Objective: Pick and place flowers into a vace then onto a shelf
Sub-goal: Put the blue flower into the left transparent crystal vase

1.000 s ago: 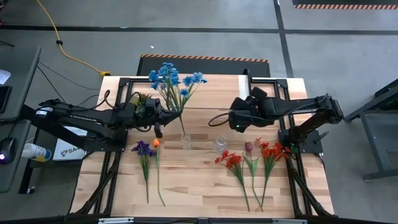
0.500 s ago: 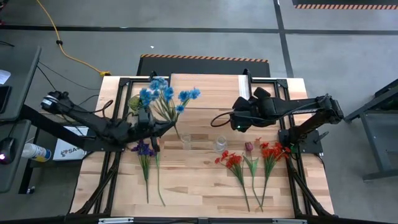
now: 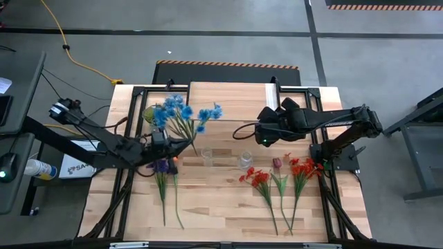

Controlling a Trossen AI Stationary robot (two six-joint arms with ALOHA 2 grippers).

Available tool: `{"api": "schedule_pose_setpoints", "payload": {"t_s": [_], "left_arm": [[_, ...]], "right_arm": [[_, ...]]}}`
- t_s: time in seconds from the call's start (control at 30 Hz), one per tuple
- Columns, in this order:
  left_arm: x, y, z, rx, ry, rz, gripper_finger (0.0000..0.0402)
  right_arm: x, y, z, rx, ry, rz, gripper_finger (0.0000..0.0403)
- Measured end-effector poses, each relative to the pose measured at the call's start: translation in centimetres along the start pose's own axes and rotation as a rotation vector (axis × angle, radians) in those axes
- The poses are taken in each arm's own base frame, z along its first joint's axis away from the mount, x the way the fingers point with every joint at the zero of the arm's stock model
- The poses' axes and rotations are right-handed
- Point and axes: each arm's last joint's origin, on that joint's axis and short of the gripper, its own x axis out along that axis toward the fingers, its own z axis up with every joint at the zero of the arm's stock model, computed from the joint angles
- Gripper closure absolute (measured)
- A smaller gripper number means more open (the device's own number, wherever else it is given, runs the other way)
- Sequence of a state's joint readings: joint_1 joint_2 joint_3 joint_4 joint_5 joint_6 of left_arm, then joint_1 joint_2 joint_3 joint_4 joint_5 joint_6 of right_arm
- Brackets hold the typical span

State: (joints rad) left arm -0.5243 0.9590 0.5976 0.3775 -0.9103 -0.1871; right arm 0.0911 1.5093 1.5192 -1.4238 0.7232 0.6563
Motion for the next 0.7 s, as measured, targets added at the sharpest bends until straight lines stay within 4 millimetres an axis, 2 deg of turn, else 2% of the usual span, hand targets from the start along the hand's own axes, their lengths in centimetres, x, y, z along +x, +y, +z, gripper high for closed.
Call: {"api": "schedule_pose_setpoints", "payload": {"t_s": [0.47,0.7], "left_arm": [[1.3,-1.3,-1.6,0.035,-0.012,0.040,0.0375],[2.1,-1.2,-2.0,0.075,-0.016,0.089,0.0375]], "right_arm": [[0.0,0.1,0.0,0.030,0.018,0.025,0.0263],[0.0,0.2,0.1,0.039,0.016,0.042,0.0263]]}}
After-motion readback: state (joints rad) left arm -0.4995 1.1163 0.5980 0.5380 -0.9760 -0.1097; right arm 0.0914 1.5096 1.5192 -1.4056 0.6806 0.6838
